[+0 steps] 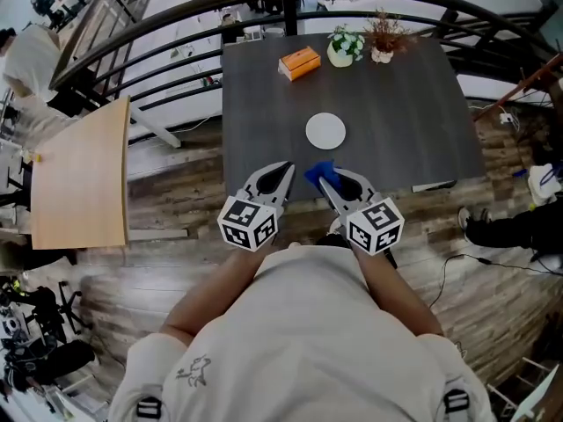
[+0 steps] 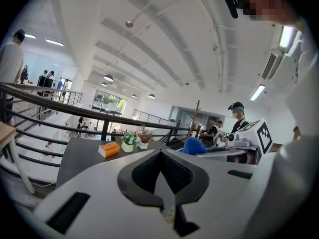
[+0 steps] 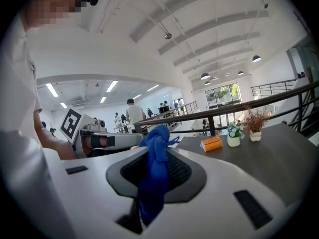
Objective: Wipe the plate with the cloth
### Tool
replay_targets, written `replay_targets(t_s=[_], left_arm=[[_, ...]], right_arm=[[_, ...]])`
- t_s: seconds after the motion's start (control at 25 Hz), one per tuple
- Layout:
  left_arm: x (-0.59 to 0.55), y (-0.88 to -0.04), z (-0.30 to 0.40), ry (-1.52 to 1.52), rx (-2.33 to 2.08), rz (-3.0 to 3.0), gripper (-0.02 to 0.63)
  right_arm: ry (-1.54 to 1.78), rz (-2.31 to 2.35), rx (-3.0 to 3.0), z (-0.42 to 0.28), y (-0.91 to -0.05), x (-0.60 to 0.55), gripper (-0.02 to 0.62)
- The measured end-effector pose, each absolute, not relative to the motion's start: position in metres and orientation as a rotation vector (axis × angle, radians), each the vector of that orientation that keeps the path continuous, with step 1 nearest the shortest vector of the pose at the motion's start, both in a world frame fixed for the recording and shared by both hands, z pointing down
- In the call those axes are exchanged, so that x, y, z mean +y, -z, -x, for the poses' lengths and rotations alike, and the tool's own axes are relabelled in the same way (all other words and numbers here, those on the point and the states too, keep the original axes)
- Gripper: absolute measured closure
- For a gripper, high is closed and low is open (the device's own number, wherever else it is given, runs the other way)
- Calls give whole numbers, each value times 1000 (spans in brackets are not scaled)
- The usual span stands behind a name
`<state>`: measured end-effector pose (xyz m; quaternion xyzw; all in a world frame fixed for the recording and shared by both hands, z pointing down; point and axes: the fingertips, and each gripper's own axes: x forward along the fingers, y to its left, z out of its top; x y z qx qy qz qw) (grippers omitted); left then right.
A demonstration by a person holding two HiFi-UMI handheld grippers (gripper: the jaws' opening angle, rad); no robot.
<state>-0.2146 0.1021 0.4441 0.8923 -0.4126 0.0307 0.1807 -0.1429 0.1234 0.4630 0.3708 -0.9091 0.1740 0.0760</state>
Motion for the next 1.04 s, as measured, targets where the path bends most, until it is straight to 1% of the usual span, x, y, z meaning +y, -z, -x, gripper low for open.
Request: replay_targets(t_s=[0.28, 1.04], left_arm=[[123, -435, 212, -46, -1169, -2547, 600], [157, -430, 216, -26, -1165, -2562, 600]], right_arm=[[-467, -1142, -2742, 145, -449, 139, 526], [-482, -1171, -2746, 149, -447, 179, 526]])
